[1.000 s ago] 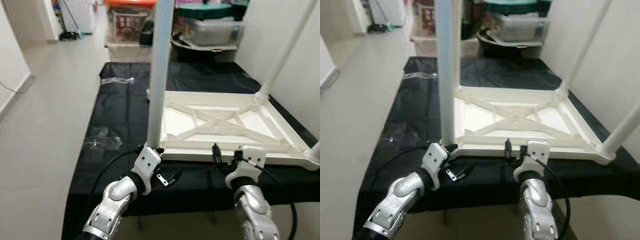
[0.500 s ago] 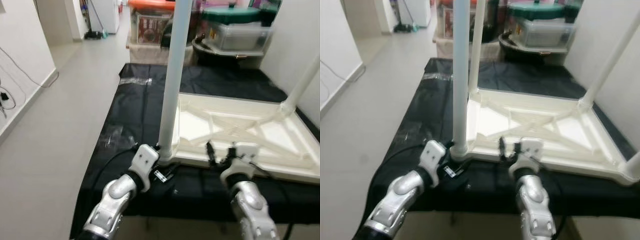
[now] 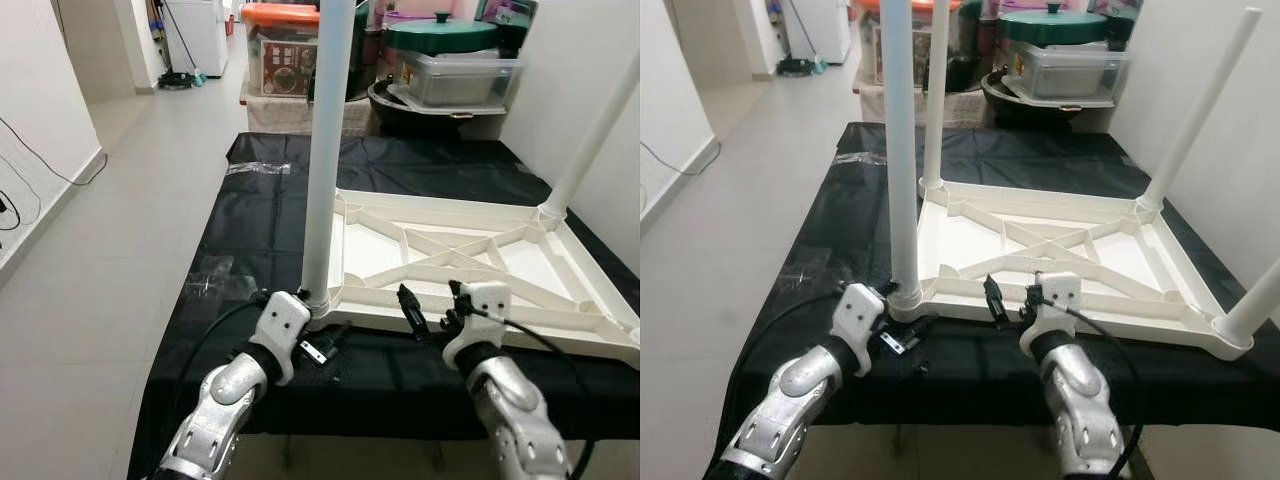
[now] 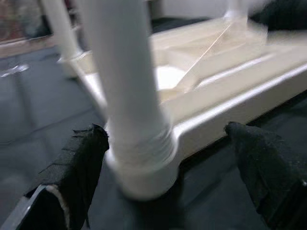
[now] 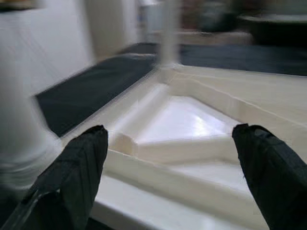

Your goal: Building children table

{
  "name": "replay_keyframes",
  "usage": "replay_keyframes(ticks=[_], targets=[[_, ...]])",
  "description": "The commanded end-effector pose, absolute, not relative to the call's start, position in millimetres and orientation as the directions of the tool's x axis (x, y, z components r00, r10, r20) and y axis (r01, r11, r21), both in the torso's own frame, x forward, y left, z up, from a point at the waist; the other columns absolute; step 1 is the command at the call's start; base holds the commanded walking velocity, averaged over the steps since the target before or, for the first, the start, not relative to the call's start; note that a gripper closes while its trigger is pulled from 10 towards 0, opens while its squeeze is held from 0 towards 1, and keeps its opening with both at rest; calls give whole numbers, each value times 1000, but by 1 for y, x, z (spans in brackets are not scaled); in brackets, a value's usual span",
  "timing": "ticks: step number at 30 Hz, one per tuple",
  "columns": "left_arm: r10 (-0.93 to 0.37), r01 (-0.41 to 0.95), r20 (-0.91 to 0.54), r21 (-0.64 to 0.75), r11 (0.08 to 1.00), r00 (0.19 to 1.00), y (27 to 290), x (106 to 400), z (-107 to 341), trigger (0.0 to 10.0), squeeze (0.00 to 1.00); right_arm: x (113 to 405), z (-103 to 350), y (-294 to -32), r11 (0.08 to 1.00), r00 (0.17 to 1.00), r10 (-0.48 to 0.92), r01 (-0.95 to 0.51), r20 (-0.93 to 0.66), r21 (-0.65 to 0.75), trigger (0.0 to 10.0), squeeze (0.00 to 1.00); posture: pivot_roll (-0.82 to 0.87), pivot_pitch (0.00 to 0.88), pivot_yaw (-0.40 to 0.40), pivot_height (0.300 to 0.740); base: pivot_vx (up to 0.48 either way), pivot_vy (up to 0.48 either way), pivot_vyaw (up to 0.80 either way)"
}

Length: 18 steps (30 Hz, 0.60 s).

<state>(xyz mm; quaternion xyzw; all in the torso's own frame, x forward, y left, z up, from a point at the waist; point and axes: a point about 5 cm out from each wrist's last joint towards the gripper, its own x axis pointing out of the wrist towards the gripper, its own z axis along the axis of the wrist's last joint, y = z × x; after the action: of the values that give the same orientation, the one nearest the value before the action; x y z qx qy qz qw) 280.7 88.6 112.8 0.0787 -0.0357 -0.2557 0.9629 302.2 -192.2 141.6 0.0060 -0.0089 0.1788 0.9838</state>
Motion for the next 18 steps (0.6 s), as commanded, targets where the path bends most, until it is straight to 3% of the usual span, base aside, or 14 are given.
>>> replay_keyframes(ticks=[1, 4, 10, 12, 14, 18], targets=[[-466, 458, -6, 188, 869, 885, 95, 279, 109, 10000, 0, 307, 143, -186, 897, 898, 440, -440, 11, 31, 10000, 0, 89, 0, -69, 740, 0, 0, 0], [-459, 454, -16, 187, 871, 888, 98, 277, 108, 10000, 0, 311, 148, -185, 884, 884, 466, -467, 16, 26, 10000, 0, 90, 0, -67, 740, 0, 0, 0], [-447, 447, -48, 208, 870, 893, 115, 261, 101, 10000, 0, 331, 174, -166, 759, 760, 648, -650, 54, 33, 10000, 0, 122, 0, -91, 740, 0, 0, 0], [-447, 447, -48, 208, 870, 893, 115, 261, 101, 10000, 0, 331, 174, -166, 759, 760, 648, -650, 54, 33, 10000, 0, 122, 0, -91, 740, 0, 0, 0], [-465, 458, -9, 181, 870, 885, 117, 250, 104, 10000, 0, 336, 178, -152, 685, 685, 727, -728, 35, 25, 10000, 0, 142, 0, -111, 740, 0, 0, 0], [-468, 454, 46, 172, 874, 883, 117, 241, 112, 10000, 0, 339, 179, -140, 632, 632, 774, -775, 25, 26, 10000, 0, 150, 0, -121, 740, 0, 0, 0]])
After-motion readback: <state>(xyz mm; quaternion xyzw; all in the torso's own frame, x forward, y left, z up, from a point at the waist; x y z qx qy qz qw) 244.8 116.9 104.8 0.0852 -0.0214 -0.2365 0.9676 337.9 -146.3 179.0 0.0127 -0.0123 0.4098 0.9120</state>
